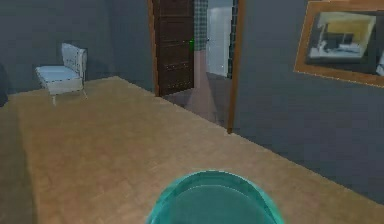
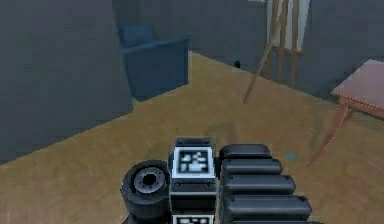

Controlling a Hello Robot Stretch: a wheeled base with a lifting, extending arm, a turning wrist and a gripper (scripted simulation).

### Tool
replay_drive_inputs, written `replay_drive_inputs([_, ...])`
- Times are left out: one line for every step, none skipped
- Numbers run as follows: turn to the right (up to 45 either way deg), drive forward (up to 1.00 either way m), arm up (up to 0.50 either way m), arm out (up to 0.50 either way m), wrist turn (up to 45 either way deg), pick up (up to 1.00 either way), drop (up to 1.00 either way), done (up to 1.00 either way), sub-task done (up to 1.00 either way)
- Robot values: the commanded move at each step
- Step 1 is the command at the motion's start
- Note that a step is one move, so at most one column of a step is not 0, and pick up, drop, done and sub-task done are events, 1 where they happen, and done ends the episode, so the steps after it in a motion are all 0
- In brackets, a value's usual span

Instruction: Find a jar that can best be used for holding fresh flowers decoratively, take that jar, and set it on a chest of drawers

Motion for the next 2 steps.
replay_drive_inputs([0.0, 1.0, 0.0, 0.0, 0.0, 0.0, 0.0, 0.0, 0.0])
replay_drive_inputs([0.0, 1.0, 0.0, 0.0, 0.0, 0.0, 0.0, 0.0, 0.0])
